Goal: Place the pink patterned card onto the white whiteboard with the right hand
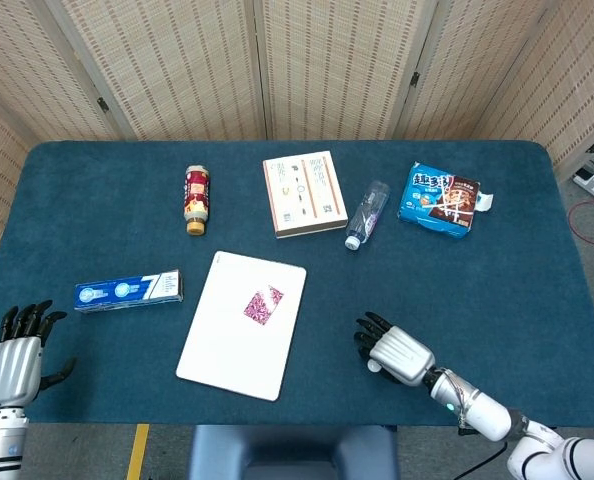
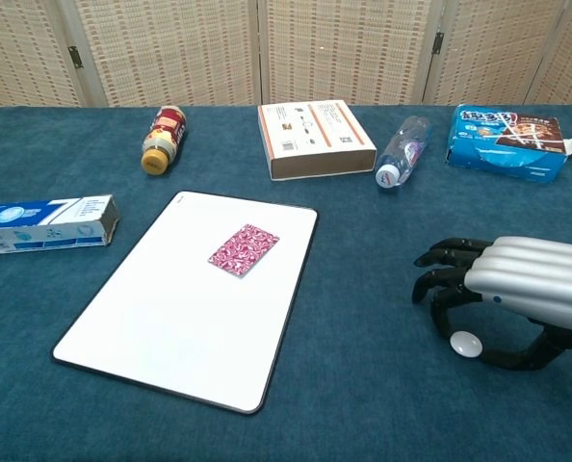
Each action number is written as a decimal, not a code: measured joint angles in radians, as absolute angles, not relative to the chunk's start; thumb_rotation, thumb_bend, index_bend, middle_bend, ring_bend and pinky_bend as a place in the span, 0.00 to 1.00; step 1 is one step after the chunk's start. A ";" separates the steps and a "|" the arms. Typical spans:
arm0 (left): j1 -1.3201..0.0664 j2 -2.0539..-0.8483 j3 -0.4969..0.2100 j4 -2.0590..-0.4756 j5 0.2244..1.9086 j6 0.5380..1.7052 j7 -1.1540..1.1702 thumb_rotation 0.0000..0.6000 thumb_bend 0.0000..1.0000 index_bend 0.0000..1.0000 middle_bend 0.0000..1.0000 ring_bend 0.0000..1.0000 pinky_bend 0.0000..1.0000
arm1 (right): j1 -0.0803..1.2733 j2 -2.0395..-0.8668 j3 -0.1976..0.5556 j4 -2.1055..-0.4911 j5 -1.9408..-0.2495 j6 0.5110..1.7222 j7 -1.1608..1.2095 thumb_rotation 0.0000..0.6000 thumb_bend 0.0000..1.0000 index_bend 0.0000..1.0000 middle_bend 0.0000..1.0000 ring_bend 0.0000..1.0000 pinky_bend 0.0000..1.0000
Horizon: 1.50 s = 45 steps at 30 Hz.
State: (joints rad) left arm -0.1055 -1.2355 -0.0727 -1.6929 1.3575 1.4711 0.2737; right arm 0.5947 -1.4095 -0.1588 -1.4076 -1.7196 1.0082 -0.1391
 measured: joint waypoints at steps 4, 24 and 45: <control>-0.105 -1.236 -0.073 -1.691 1.359 1.473 0.271 1.00 0.29 0.27 0.14 0.11 0.00 | 0.595 -1.414 -0.155 -1.408 -1.718 1.003 -0.147 1.00 0.37 0.46 0.24 0.06 0.00; -0.102 -1.231 -0.074 -1.689 1.364 1.477 0.262 1.00 0.29 0.27 0.14 0.11 0.00 | 0.767 -1.496 0.073 -1.436 -1.590 0.858 -0.179 1.00 0.37 0.47 0.24 0.06 0.00; -0.084 -1.223 -0.068 -1.679 1.347 1.479 0.256 1.00 0.29 0.26 0.14 0.11 0.00 | 1.048 -1.781 0.238 -1.149 -1.353 0.633 -0.292 1.00 0.37 0.47 0.23 0.06 0.00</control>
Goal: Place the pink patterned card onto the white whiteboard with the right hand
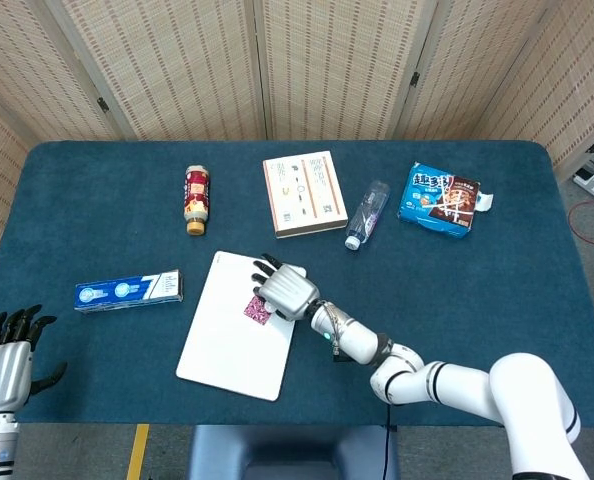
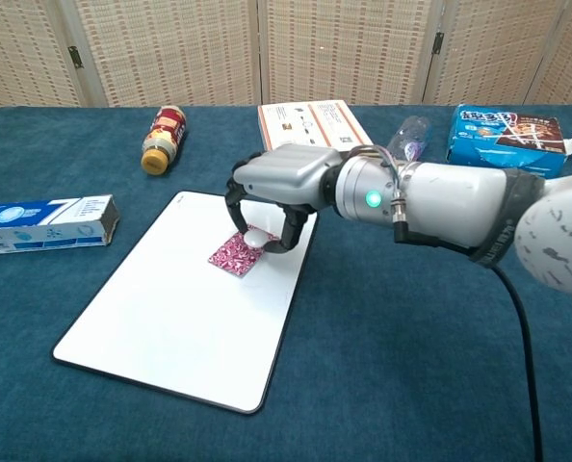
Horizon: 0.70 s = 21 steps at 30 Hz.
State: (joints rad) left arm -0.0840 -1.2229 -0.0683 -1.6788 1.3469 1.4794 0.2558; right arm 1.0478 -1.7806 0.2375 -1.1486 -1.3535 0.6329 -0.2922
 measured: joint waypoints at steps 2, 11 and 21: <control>-0.083 -1.223 -0.068 -1.677 1.347 1.480 0.255 1.00 0.29 0.27 0.14 0.11 0.00 | 1.061 -1.797 0.241 -1.127 -1.342 0.627 -0.302 1.00 0.37 0.47 0.23 0.06 0.00; -0.078 -1.225 -0.067 -1.665 1.343 1.479 0.243 1.00 0.29 0.26 0.14 0.11 0.00 | 1.103 -1.834 0.245 -1.082 -1.302 0.618 -0.316 1.00 0.37 0.19 0.21 0.03 0.00; -0.085 -1.228 -0.073 -1.659 1.344 1.470 0.239 1.00 0.29 0.26 0.14 0.12 0.00 | 1.046 -1.734 0.202 -1.198 -1.313 0.694 -0.318 1.00 0.37 0.10 0.20 0.04 0.00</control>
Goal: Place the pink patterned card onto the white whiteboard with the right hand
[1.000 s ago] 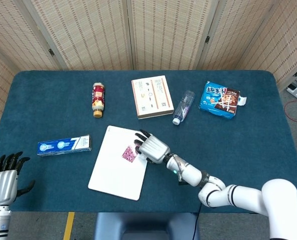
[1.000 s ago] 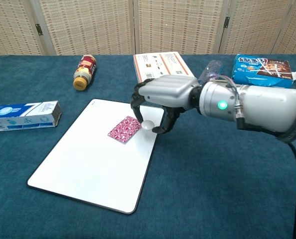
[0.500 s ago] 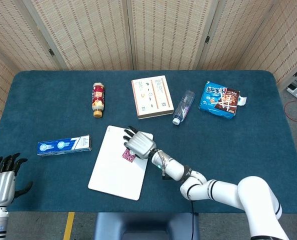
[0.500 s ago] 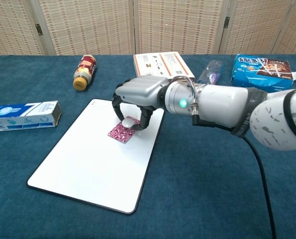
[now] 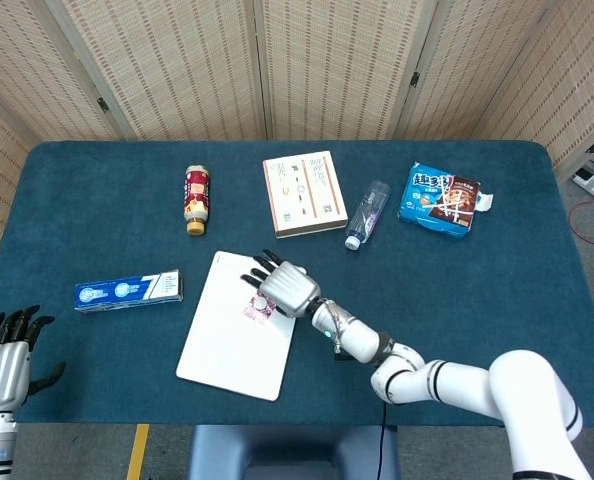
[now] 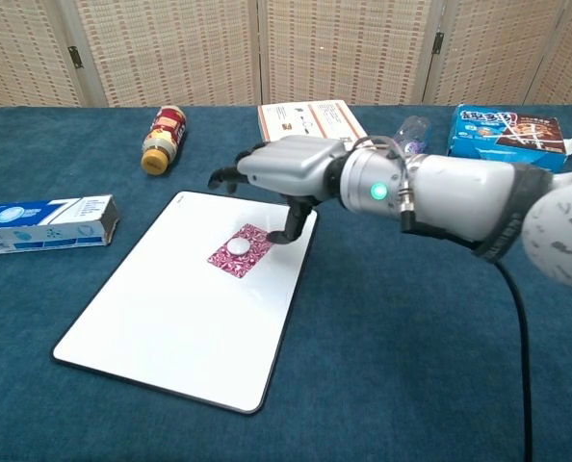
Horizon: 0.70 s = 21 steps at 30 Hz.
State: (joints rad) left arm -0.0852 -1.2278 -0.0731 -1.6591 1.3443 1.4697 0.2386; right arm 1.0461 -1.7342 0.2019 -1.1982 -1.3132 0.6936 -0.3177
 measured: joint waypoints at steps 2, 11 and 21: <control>-0.089 -1.229 -0.075 -1.660 1.346 1.468 0.240 1.00 0.29 0.26 0.14 0.12 0.00 | 1.014 -1.689 0.188 -1.246 -1.314 0.728 -0.325 1.00 0.37 0.11 0.20 0.05 0.00; -0.108 -1.233 -0.085 -1.680 1.359 1.461 0.262 1.00 0.29 0.26 0.14 0.11 0.00 | 0.808 -1.437 0.104 -1.486 -1.308 0.946 -0.362 1.00 0.37 0.14 0.20 0.06 0.00; -0.135 -1.243 -0.095 -1.704 1.372 1.450 0.295 1.00 0.29 0.24 0.14 0.11 0.00 | 0.545 -1.256 -0.001 -1.612 -1.363 1.249 -0.321 1.00 0.37 0.14 0.19 0.06 0.00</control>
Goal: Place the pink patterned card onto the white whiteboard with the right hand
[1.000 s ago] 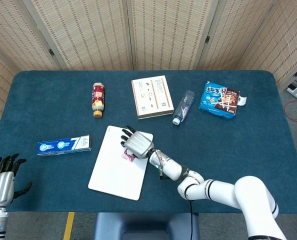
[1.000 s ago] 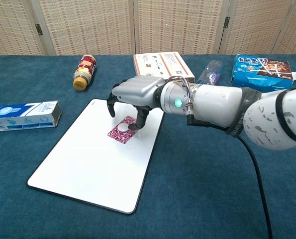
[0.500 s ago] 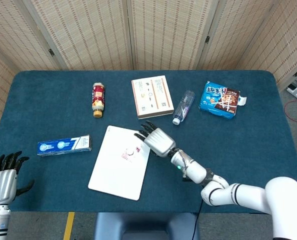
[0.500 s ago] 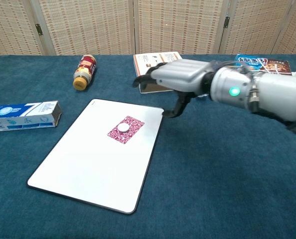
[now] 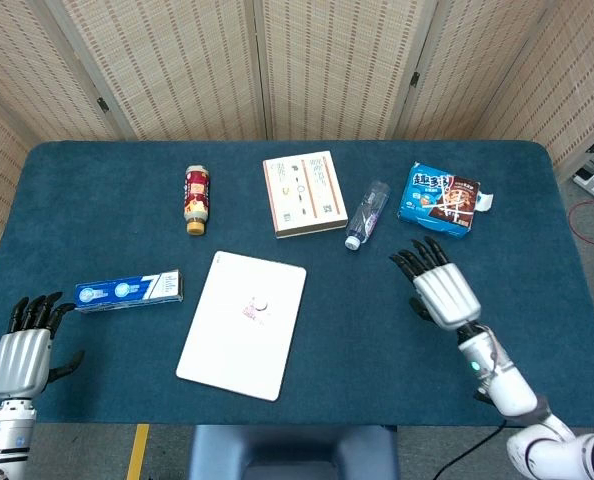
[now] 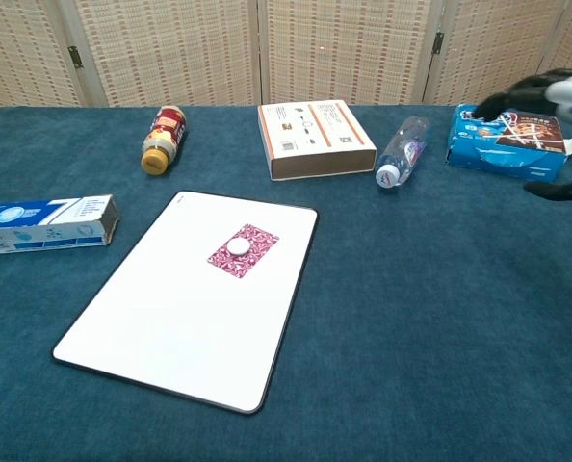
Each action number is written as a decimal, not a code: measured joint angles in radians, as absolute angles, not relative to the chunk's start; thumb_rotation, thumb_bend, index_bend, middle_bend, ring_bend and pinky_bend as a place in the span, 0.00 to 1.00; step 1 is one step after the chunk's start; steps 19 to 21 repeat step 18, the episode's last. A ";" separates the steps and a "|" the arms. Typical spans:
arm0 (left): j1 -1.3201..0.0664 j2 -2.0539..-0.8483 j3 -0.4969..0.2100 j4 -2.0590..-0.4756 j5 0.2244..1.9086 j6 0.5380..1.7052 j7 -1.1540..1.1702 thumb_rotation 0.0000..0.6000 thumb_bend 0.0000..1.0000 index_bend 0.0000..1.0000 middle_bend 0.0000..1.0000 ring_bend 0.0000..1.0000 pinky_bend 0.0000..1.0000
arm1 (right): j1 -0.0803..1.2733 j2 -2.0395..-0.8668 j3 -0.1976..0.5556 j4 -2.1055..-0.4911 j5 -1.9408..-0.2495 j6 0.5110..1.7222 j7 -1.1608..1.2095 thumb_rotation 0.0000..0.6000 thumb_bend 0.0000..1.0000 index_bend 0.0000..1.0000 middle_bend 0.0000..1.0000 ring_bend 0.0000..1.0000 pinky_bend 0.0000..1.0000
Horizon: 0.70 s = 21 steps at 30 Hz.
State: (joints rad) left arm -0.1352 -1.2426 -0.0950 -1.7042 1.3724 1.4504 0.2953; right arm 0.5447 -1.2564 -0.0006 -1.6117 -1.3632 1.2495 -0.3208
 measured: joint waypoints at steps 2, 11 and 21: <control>-0.141 -1.249 -0.097 -1.705 1.375 1.449 0.299 1.00 0.29 0.24 0.14 0.11 0.00 | 0.481 -1.229 -0.024 -1.628 -1.377 1.315 -0.296 1.00 0.37 0.14 0.19 0.06 0.00; -0.151 -1.274 -0.106 -1.699 1.375 1.456 0.314 1.00 0.29 0.21 0.14 0.11 0.00 | 0.251 -1.135 -0.088 -1.669 -1.416 1.535 -0.174 1.00 0.37 0.14 0.18 0.06 0.00; -0.154 -1.286 -0.110 -1.691 1.376 1.465 0.311 1.00 0.29 0.21 0.14 0.11 0.00 | 0.153 -1.119 -0.093 -1.643 -1.418 1.595 -0.094 1.00 0.37 0.14 0.18 0.06 0.00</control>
